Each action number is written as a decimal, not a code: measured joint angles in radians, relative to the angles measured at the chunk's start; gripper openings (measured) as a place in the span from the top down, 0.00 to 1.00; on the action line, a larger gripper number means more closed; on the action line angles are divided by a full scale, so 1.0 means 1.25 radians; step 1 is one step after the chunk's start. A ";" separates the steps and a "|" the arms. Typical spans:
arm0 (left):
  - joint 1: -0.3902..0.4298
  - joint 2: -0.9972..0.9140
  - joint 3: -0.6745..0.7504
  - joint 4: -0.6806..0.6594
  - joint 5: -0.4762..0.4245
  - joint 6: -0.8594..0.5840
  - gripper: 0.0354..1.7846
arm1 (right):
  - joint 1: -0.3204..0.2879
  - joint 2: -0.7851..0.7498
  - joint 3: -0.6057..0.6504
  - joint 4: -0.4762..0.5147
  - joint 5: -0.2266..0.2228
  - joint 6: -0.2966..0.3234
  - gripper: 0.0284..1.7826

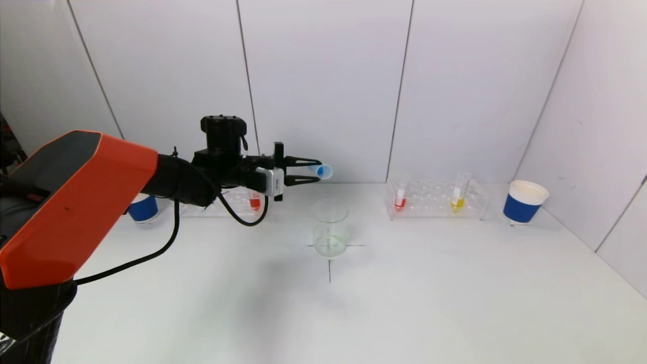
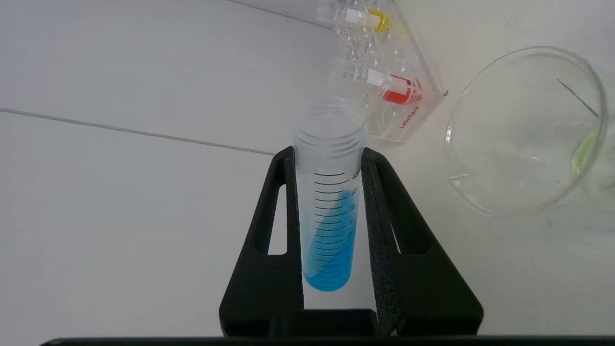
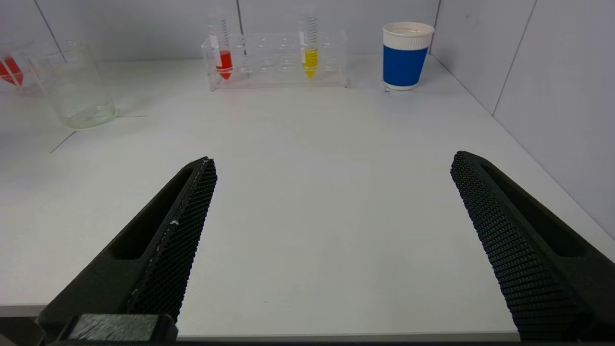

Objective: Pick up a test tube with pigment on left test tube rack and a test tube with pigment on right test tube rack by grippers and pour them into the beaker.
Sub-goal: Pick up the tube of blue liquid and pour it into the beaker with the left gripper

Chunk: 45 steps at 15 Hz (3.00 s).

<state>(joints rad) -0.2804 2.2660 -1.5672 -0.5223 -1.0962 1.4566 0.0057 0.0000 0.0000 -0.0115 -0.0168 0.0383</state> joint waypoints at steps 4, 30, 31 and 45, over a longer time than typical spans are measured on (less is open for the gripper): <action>0.001 -0.012 -0.003 0.104 0.029 0.102 0.78 | 0.000 0.000 0.000 0.000 0.000 0.000 0.01; -0.025 0.035 -0.143 0.301 0.118 0.421 0.78 | 0.000 0.000 0.000 0.000 0.000 0.000 0.01; -0.025 0.037 -0.143 0.302 0.122 0.431 0.78 | 0.000 0.000 0.000 0.000 0.000 0.000 0.01; -0.025 0.035 -0.165 0.301 0.155 0.532 0.78 | 0.000 0.000 0.000 0.000 0.000 0.000 0.01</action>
<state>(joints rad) -0.3113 2.3100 -1.7732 -0.1462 -0.9030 2.1221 0.0057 0.0000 0.0000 -0.0115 -0.0168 0.0383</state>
